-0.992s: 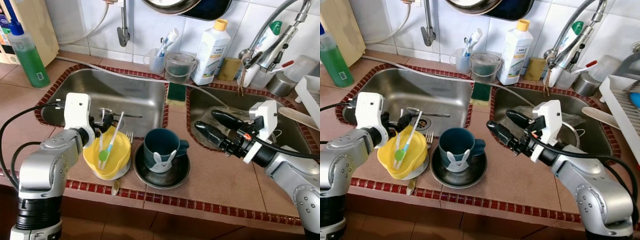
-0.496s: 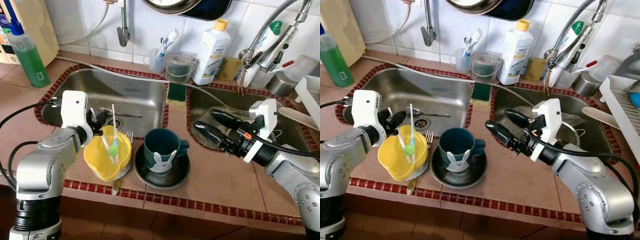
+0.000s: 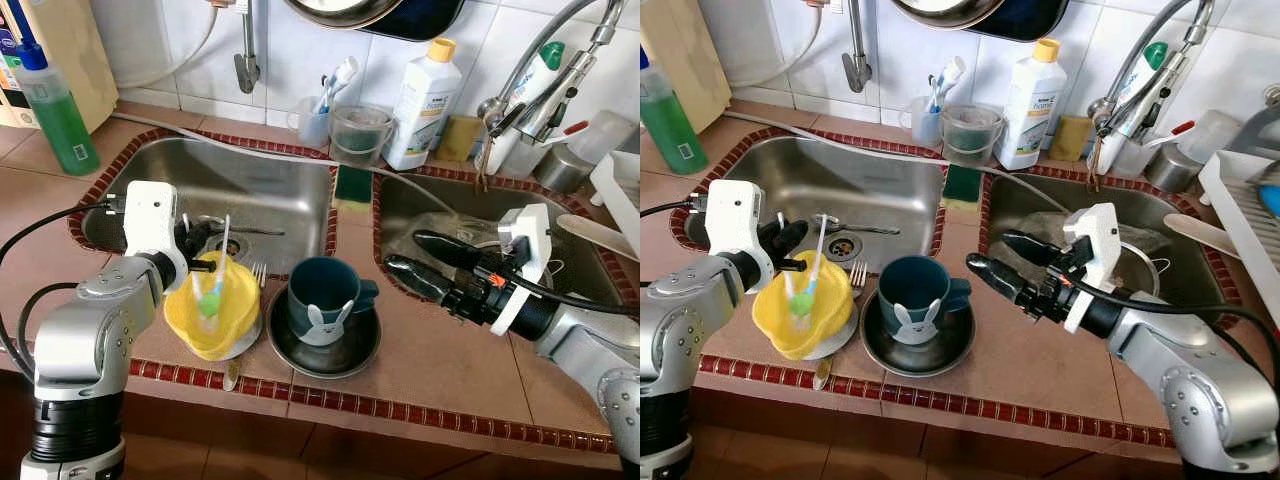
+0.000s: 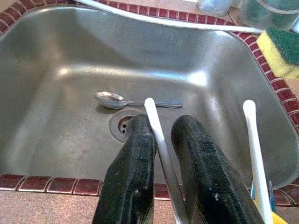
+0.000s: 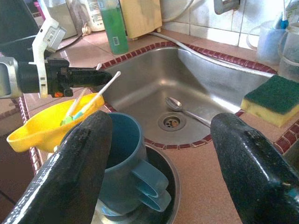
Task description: Kitchen organization
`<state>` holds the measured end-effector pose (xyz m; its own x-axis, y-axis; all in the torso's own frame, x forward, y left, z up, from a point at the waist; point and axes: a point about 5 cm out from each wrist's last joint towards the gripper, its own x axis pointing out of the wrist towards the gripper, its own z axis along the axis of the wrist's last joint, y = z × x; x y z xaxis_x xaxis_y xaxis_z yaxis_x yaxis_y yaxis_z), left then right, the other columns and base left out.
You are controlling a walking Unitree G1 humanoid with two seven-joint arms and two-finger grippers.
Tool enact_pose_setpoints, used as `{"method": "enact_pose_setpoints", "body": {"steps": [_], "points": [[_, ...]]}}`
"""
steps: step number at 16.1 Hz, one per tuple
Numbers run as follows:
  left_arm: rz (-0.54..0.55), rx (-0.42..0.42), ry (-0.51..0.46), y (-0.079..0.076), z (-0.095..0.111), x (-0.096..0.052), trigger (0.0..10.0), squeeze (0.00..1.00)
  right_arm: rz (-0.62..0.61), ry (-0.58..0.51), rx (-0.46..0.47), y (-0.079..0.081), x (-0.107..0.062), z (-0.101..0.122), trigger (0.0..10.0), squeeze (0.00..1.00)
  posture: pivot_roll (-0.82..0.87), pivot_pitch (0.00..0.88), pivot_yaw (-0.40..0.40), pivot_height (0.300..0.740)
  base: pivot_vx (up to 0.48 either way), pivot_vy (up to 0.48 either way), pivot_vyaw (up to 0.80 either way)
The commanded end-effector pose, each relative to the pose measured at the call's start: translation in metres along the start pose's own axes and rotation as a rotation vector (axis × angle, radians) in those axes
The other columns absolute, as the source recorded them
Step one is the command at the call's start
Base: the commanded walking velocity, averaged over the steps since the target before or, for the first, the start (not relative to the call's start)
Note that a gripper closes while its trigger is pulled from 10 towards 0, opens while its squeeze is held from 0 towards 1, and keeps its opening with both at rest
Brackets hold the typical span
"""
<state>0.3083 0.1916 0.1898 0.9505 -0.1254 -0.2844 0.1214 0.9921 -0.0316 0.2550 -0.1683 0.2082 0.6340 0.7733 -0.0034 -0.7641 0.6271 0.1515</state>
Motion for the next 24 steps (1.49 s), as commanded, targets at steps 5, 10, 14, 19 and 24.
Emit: {"method": "enact_pose_setpoints", "body": {"steps": [5,10,14,19,24], "points": [[-0.016,-0.002,-0.021,-0.004,0.005,0.0,0.0,0.0,0.023,0.003,-0.035,0.003,-0.001,0.005,10.0,0.0,-0.06,0.055,-0.106,0.732,0.0,0.0,0.0],[-0.019,-0.007,-0.027,-0.005,0.005,0.0,0.0,0.0,0.032,0.007,-0.045,0.001,0.001,0.006,10.0,0.0,-0.05,0.044,-0.111,0.732,0.0,0.0,0.0],[-0.019,-0.008,-0.04,-0.004,0.007,-0.001,0.0,0.0,0.04,0.007,-0.052,0.002,0.002,0.007,10.0,0.0,-0.05,0.036,-0.113,0.732,0.0,0.0,0.0],[-0.085,0.024,-0.062,-0.009,0.015,-0.003,0.0,0.0,0.044,0.012,-0.058,0.002,0.002,0.006,10.0,0.0,-0.06,0.033,-0.11,0.732,0.0,0.0,0.0],[-0.164,0.057,-0.011,-0.018,0.012,-0.003,10.0,0.0,0.043,0.012,-0.06,0.003,0.002,0.004,10.0,0.0,-0.06,0.031,-0.101,0.732,0.0,0.0,0.0]]}}
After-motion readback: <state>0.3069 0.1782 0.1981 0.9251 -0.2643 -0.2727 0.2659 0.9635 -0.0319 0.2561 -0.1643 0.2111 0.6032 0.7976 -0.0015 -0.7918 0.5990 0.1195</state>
